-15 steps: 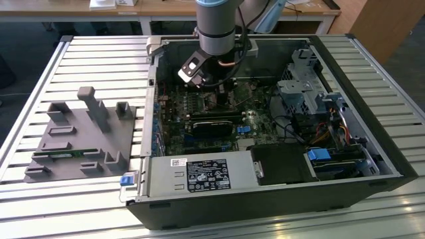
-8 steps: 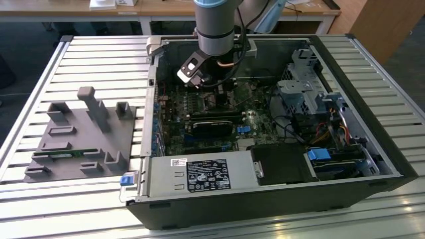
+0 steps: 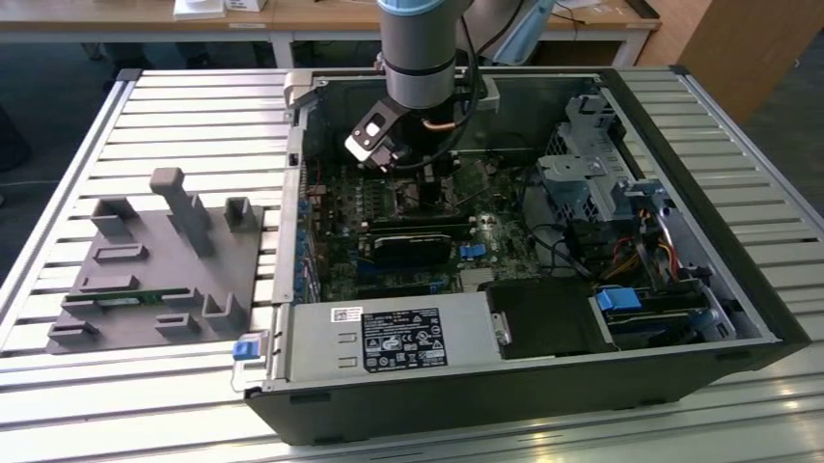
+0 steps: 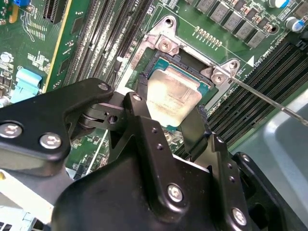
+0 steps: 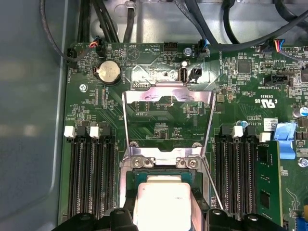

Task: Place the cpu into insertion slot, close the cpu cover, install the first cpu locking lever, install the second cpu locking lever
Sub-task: 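Place the cpu into insertion slot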

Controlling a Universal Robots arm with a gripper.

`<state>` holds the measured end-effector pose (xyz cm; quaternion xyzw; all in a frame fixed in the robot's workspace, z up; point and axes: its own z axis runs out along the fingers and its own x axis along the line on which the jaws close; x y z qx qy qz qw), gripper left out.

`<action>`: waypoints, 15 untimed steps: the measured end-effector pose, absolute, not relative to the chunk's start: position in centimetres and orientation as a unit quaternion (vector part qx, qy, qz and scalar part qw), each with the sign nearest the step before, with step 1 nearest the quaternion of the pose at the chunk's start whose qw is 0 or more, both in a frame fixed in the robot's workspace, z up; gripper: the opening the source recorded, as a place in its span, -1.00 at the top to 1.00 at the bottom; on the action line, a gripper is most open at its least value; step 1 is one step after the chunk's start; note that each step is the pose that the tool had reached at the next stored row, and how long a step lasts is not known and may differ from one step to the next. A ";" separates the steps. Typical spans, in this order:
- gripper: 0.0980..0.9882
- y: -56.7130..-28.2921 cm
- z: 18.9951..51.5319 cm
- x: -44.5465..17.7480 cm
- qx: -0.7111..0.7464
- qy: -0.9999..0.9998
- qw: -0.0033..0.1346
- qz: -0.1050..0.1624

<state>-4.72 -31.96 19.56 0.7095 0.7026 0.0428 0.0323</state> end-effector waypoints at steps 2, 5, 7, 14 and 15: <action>0.04 -32.0 19.5 -4.7 0.710 0.703 0.032 0.043; 0.04 -32.0 19.5 -4.7 0.710 0.703 0.032 0.043; 0.04 -32.0 19.5 -4.7 0.710 0.703 0.032 0.043; 0.04 -32.0 19.6 -4.7 0.712 0.700 0.032 0.043; 0.04 -32.0 19.6 -4.7 0.712 0.700 0.032 0.043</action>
